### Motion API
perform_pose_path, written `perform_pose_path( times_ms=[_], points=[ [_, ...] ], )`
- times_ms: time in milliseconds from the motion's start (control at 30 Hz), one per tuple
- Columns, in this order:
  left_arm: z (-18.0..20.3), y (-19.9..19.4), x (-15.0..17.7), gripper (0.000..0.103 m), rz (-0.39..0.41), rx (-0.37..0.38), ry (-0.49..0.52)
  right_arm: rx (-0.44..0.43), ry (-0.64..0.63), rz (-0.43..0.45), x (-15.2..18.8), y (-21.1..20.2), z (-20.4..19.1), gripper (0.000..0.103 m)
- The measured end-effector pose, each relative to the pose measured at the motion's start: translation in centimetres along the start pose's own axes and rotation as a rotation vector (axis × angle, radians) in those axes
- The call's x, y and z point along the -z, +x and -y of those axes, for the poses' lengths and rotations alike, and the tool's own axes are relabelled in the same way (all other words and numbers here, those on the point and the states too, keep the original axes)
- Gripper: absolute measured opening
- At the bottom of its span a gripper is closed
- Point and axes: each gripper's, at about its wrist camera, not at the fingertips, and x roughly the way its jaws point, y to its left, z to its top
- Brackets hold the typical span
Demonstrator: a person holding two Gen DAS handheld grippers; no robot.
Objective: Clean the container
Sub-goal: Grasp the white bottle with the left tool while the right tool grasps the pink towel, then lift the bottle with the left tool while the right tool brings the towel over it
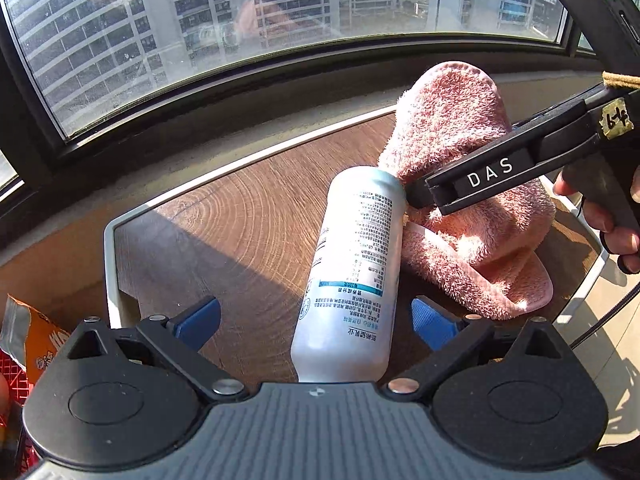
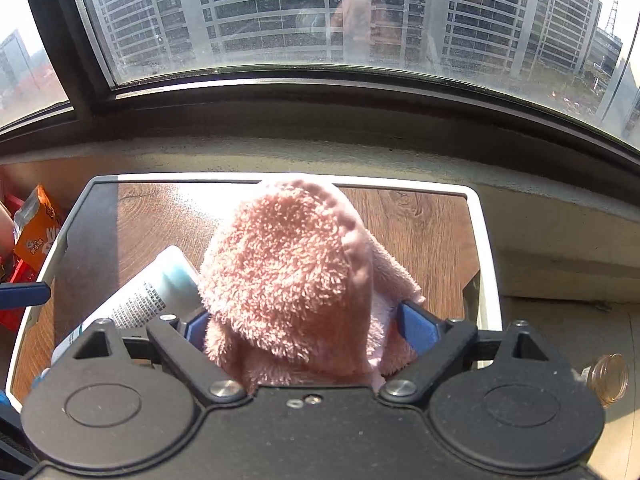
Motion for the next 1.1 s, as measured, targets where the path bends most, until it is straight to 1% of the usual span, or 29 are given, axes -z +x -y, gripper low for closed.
perform_pose_path(
  times_ms=[67,133,200,233,267,333,367,400,467,500,567,600,633,733,833,967,1033,1067,1100],
  points=[
    [0.3,0.4,-0.2,0.101,-0.003,0.008,0.016,-0.015,0.011,-0.005,0.0,0.4,0.0,0.078],
    [0.4,0.7,-0.4,0.099,-0.008,0.021,0.020,-0.028,0.019,-0.009,0.1,0.5,0.0,0.076],
    [0.4,1.0,-0.5,0.094,-0.017,0.034,0.021,-0.039,0.011,-0.007,0.1,0.5,-0.1,0.069],
    [0.3,1.1,-0.6,0.092,-0.020,0.038,0.022,-0.044,0.010,-0.007,0.0,0.5,-0.1,0.068],
    [0.3,1.2,-0.5,0.092,-0.021,0.045,0.024,-0.047,0.013,-0.007,0.0,0.4,-0.1,0.065],
    [0.0,1.3,-0.4,0.090,-0.025,0.071,0.022,-0.048,0.013,-0.006,0.0,0.4,-0.1,0.063],
    [0.0,1.3,-0.3,0.085,-0.032,0.088,0.021,-0.050,0.016,-0.006,0.0,0.3,0.0,0.062],
    [0.0,1.4,-0.2,0.082,-0.041,0.102,0.024,-0.052,0.024,-0.007,-0.1,0.3,0.1,0.061],
    [0.2,1.6,0.0,0.073,-0.056,0.099,0.041,-0.061,0.027,-0.006,-0.3,0.3,0.0,0.059],
    [0.3,1.5,0.0,0.072,-0.050,0.100,0.044,-0.066,0.029,-0.005,-0.4,0.2,0.0,0.057],
    [0.5,1.2,0.0,0.062,-0.047,0.104,0.049,-0.074,0.036,-0.002,-0.5,0.1,0.1,0.055],
    [0.5,1.1,0.0,0.059,-0.047,0.105,0.051,-0.077,0.040,0.000,-0.5,0.0,0.2,0.054],
    [0.5,1.0,0.0,0.053,-0.049,0.102,0.049,-0.078,0.040,0.001,-0.5,0.0,0.2,0.053],
    [0.5,0.9,0.0,0.052,-0.061,0.107,0.039,-0.082,0.041,0.008,-0.6,-0.3,0.2,0.050],
    [0.0,0.5,-0.3,0.051,-0.090,0.128,-0.007,-0.103,0.040,0.022,-0.6,-0.8,0.4,0.046],
    [-1.9,0.2,-0.7,0.051,-0.146,0.195,-0.145,-0.131,-0.006,0.051,-0.7,-2.0,0.3,0.042],
    [-3.3,0.1,-0.6,0.051,-0.178,0.231,-0.219,-0.162,-0.075,0.091,-1.0,-3.5,0.0,0.042],
    [-3.6,0.0,-0.6,0.051,-0.189,0.241,-0.241,-0.177,-0.100,0.104,-1.0,-4.0,-0.1,0.042],
    [-3.7,0.0,-0.6,0.051,-0.202,0.252,-0.265,-0.211,-0.152,0.124,-1.1,-4.9,-0.5,0.042]
  ],
)
